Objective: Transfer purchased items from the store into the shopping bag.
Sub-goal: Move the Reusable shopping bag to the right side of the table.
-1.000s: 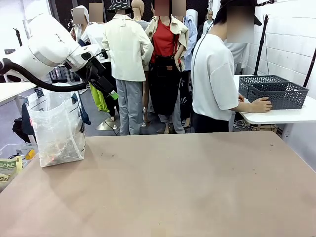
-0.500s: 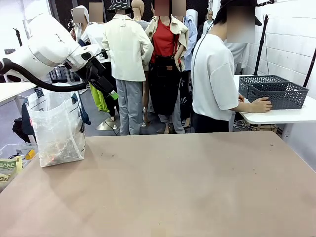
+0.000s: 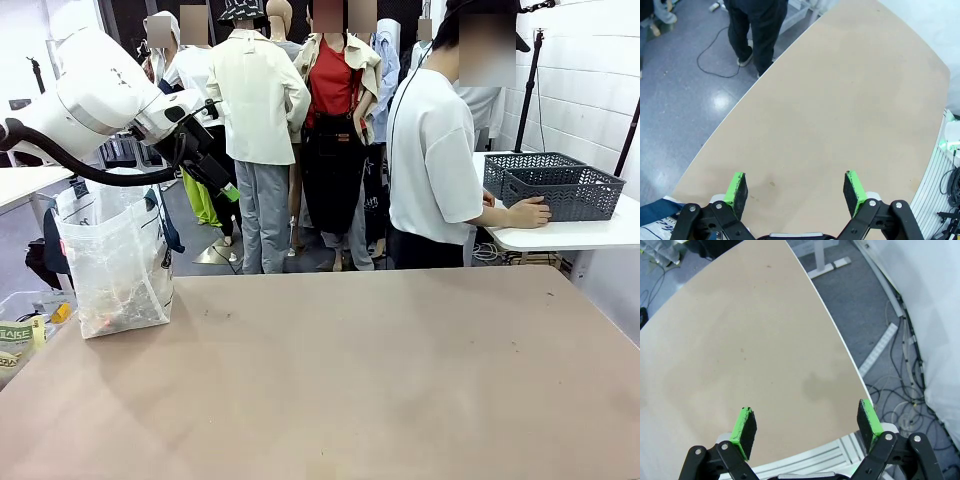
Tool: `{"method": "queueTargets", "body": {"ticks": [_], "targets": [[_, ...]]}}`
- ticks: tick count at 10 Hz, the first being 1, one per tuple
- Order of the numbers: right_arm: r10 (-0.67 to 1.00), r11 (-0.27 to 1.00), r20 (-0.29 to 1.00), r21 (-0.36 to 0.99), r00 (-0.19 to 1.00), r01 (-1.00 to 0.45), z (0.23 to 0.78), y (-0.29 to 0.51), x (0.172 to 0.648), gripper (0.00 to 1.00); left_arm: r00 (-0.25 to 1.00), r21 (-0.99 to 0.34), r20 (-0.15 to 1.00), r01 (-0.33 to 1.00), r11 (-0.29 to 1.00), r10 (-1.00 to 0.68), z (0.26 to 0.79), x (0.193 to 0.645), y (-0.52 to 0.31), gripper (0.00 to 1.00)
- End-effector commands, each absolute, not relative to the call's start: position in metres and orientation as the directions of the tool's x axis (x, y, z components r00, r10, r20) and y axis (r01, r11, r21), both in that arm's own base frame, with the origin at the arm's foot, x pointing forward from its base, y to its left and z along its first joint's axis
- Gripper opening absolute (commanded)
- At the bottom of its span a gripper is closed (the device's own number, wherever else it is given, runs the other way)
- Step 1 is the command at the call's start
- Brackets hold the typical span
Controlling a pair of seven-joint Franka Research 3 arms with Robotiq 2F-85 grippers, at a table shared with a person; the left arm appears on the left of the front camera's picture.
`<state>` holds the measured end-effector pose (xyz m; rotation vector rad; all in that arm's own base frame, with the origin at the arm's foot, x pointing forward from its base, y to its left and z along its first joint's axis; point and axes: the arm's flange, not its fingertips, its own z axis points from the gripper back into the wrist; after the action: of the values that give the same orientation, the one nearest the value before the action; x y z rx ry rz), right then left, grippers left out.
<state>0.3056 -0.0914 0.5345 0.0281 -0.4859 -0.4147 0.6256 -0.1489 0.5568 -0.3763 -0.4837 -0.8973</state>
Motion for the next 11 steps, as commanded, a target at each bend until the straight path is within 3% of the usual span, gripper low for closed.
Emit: {"method": "queueTargets", "body": {"ticks": [1,11], "targets": [[-0.387,0.919,0.440,0.113,0.811,0.377,0.5321,-0.0926,0.3028,1.00,0.532,-0.104,0.554,0.807,0.581,-0.640,0.5574,0.6267,-0.1483,1.00],[-0.387,0.919,0.440,0.113,0.811,0.377,0.5321,-0.0926,0.3028,1.00,0.532,-0.104,0.554,0.807,0.581,-0.640,0.5574,0.6267,-0.1483,1.00]]}}
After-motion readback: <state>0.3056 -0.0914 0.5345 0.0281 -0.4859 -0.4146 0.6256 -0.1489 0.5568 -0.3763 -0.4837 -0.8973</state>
